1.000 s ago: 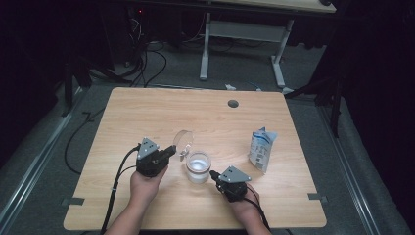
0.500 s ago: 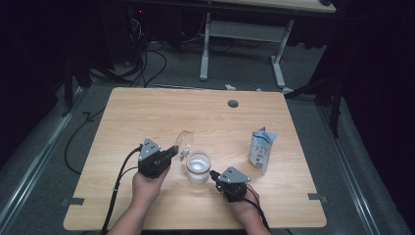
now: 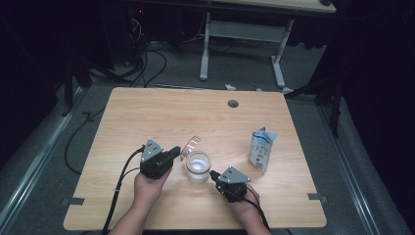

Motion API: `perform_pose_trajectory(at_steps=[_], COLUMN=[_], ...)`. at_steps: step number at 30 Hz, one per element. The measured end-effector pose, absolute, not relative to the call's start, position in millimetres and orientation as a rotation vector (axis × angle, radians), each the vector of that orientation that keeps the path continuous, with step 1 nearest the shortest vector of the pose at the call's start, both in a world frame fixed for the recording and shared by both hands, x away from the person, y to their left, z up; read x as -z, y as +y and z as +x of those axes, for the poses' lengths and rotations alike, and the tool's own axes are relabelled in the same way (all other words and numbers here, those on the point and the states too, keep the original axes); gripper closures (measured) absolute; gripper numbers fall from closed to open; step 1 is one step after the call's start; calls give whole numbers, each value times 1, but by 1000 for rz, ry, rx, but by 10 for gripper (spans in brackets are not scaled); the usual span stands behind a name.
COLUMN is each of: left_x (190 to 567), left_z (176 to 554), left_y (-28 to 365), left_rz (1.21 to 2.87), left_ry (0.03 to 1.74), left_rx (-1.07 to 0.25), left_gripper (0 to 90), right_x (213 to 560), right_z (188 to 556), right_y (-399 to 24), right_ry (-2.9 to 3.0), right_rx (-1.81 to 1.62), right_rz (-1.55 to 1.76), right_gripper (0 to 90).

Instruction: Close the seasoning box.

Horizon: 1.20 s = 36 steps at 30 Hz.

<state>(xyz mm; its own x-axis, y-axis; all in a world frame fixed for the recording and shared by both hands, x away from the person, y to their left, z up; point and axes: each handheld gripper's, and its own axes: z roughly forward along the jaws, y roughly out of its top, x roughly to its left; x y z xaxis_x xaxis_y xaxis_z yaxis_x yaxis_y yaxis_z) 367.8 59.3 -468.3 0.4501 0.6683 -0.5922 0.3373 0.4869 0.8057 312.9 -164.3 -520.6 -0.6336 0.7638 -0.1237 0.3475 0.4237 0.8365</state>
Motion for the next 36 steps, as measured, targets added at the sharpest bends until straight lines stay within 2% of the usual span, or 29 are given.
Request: perform_pose_trajectory(at_steps=[16, 30, 36], left_x=[485, 509, 513], left_z=[363, 349, 339], left_y=[67, 93, 127], left_rz=[1138, 1191, 1252], left_ry=[1167, 1205, 1217], left_rx=[-290, -317, -360], left_gripper=[877, 876, 806], right_x=[520, 522, 514], right_z=[312, 314, 326], right_y=[-166, -173, -173], right_ry=[2190, 2168, 2116], right_rx=[-1124, -1113, -1150], right_rz=[943, 983, 1020], right_gripper=[879, 879, 881])
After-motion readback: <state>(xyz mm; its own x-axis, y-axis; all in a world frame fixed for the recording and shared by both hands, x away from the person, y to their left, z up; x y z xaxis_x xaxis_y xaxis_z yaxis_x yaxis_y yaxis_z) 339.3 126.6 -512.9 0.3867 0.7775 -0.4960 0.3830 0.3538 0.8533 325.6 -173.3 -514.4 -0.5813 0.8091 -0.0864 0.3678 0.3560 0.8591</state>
